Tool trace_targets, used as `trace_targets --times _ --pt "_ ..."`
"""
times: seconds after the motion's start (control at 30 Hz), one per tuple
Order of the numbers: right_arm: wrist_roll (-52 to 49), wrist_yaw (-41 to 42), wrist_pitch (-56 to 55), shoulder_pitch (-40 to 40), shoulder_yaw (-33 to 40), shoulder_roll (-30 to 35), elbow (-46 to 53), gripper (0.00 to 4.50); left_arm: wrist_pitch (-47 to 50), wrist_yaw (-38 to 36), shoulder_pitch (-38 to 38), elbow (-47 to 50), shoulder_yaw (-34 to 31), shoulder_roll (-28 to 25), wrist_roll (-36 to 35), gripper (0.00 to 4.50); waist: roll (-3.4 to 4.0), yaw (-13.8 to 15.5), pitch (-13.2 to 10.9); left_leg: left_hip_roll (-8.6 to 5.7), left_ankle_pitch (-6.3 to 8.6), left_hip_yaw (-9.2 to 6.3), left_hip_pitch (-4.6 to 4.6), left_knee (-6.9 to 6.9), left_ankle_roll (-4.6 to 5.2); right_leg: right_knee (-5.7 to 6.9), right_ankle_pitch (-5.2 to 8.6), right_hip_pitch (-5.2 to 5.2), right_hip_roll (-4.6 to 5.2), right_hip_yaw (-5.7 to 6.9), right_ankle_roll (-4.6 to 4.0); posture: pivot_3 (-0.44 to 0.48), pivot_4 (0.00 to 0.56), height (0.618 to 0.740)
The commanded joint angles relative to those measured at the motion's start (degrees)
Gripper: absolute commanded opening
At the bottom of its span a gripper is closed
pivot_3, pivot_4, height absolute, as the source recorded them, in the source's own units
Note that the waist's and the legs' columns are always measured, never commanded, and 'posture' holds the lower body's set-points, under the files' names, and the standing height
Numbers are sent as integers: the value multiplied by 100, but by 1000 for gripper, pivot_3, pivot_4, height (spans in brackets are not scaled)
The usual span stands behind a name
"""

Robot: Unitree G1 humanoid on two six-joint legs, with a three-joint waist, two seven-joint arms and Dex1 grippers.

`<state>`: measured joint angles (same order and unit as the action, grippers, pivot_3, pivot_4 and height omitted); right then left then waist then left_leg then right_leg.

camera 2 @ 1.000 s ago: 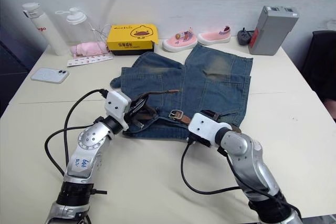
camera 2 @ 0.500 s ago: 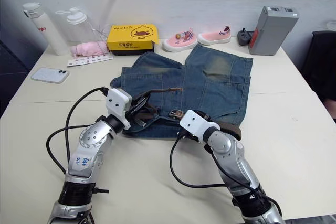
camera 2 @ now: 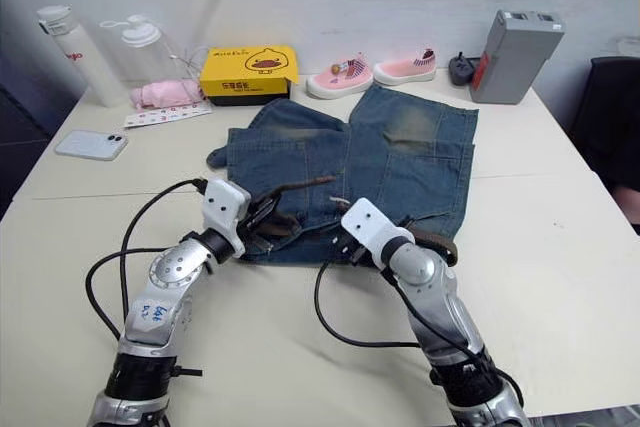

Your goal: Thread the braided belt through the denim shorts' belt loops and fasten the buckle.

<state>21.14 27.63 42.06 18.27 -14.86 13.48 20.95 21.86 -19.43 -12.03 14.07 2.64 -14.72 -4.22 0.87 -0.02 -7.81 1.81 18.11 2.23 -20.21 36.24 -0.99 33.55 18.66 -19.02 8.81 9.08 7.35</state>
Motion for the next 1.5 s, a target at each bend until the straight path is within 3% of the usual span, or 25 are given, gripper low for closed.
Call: trace_targets --times 0.03,0.43,1.5 --pt "-93 -271 412 229 265 -219 436 21 463 18 113 302 117 -74 34 0 0 9 0 0 0 -2 -3 0 0 3 0 -5 0 -2 0 0 150 683" --pt "-220 -400 895 195 96 -208 778 21 1230 389 54 254 -149 268 -205 0 -2 9 2 -3 0 1 -7 -5 0 21 0 -33 9 -7 0 0 150 683" --pt "-441 -318 1161 233 -389 -31 968 21 1324 615 -670 -376 378 1098 -211 0 -6 49 4 -6 0 7 -10 -6 0 16 0 -35 12 -5 0 0 150 683"
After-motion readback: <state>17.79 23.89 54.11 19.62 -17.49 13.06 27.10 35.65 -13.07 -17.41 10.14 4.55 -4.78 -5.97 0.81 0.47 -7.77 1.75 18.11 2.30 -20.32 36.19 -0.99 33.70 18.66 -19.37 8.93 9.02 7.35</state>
